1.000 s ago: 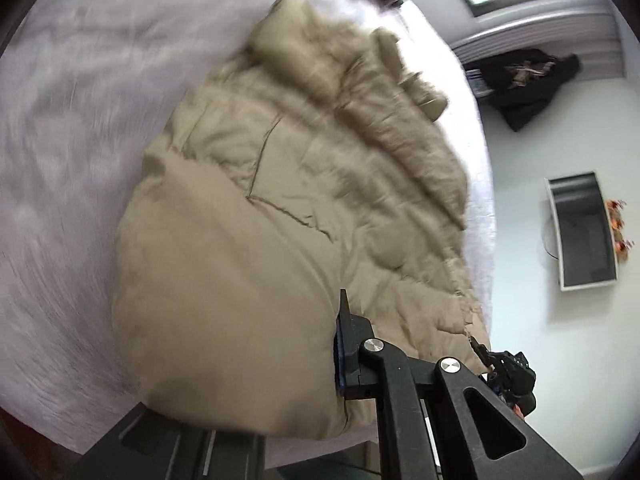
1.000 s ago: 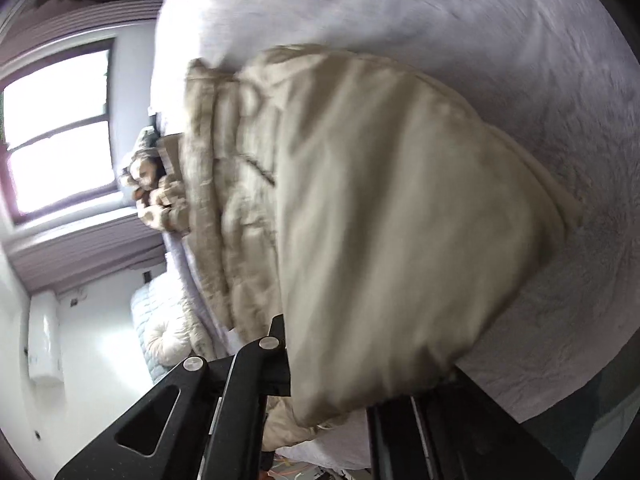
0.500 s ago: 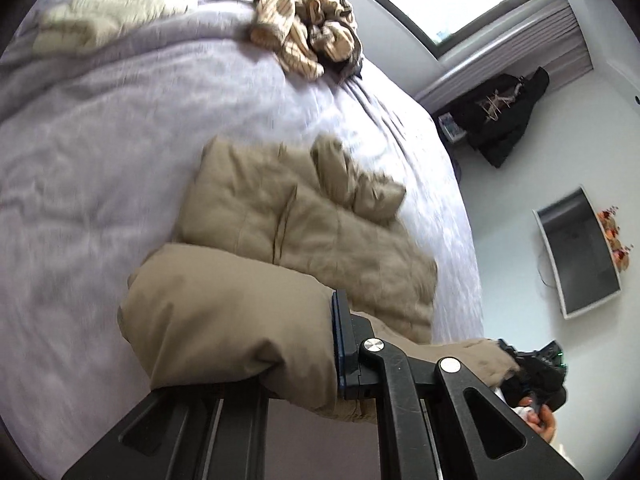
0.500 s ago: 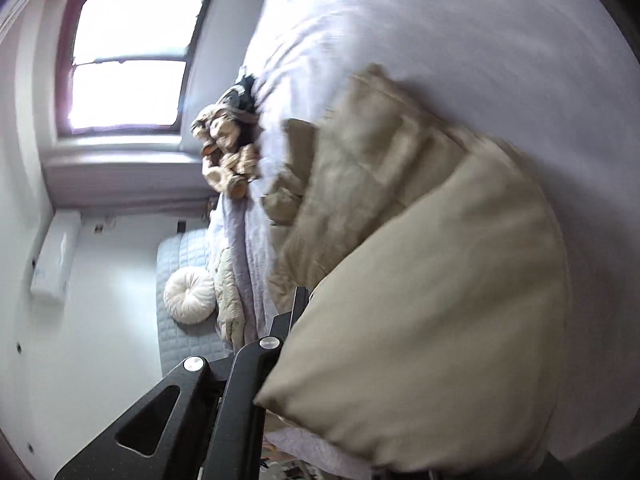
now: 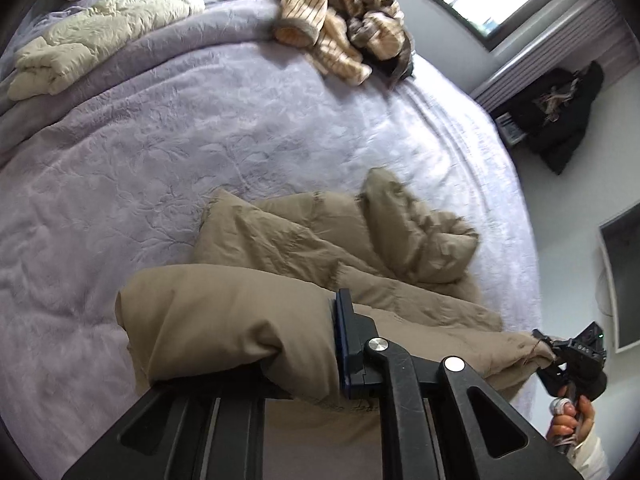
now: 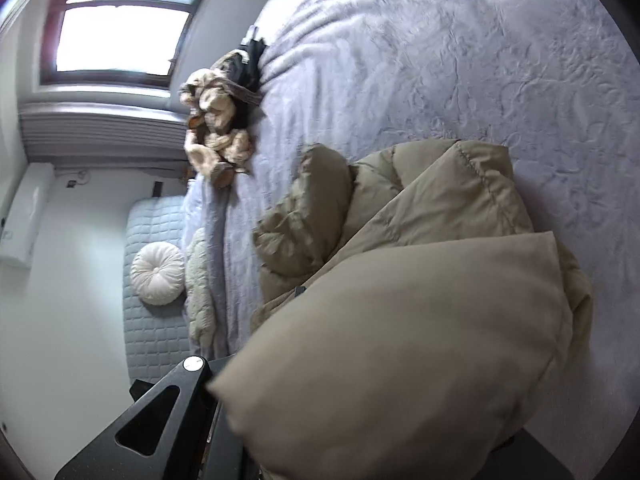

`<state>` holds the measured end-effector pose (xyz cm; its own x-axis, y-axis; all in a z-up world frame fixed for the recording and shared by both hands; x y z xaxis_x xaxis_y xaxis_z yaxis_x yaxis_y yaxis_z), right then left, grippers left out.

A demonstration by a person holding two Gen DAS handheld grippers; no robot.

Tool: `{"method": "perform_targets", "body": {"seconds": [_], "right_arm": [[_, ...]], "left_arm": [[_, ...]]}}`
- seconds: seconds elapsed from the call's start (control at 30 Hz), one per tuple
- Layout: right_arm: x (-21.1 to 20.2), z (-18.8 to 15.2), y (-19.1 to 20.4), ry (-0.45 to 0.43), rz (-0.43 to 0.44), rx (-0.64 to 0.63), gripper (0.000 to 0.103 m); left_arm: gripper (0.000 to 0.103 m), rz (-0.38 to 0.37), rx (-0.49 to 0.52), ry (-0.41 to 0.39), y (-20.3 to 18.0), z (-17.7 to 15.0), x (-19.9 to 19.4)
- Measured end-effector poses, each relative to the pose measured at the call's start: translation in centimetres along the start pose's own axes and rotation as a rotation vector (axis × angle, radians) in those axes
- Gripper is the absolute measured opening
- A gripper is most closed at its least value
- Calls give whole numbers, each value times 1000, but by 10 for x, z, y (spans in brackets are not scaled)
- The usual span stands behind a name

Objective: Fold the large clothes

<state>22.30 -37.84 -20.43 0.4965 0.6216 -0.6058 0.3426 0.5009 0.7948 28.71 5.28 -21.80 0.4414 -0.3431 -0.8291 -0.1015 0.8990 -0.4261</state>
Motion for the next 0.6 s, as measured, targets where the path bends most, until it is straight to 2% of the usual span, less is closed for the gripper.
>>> {"method": "perform_targets", "body": {"seconds": [0.07, 0.1, 0.17, 0.2, 0.23, 0.33, 0.37, 0.4, 0.47, 0.6], "right_arm": [[13, 7, -9, 6, -19, 15, 11], [20, 11, -13, 3, -34, 21, 12], [30, 16, -20, -9, -47, 45, 12], [34, 17, -23, -16, -50, 58, 13], [38, 18, -26, -21, -51, 74, 13], [44, 22, -29, -33, -56, 96, 20], [44, 23, -28, -36, -58, 96, 28], [45, 24, -26, -37, -59, 89, 46], [41, 27, -17, -55, -58, 64, 68], [24, 33, 15, -81, -70, -80, 68]], "left_arm": [[16, 21, 27, 19, 2, 1, 12], [22, 45, 54, 30, 2, 4, 21], [40, 72, 98, 40, -1, 7, 26], [62, 74, 124, 36, -4, 7, 24], [79, 82, 147, 27, -6, 8, 20], [81, 117, 232, -2, -10, 16, 8], [81, 134, 253, -7, -10, 19, 4], [81, 151, 266, -19, -8, 22, -1], [81, 164, 277, -49, -5, 29, -11], [79, 166, 276, -99, 3, 34, -18]]}}
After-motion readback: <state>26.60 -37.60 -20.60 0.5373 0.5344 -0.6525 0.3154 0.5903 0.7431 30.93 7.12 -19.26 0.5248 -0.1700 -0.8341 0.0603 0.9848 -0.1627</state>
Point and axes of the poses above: each gripper's, at about its wrist camera, not at the fingertips, and x roughly the way its jaws point, y to its left, z to its top, the point moved 8 cm from there along x, roughly the way its jaws point, and after that the axes turned 1 degree about x, right-handed, at the moved point
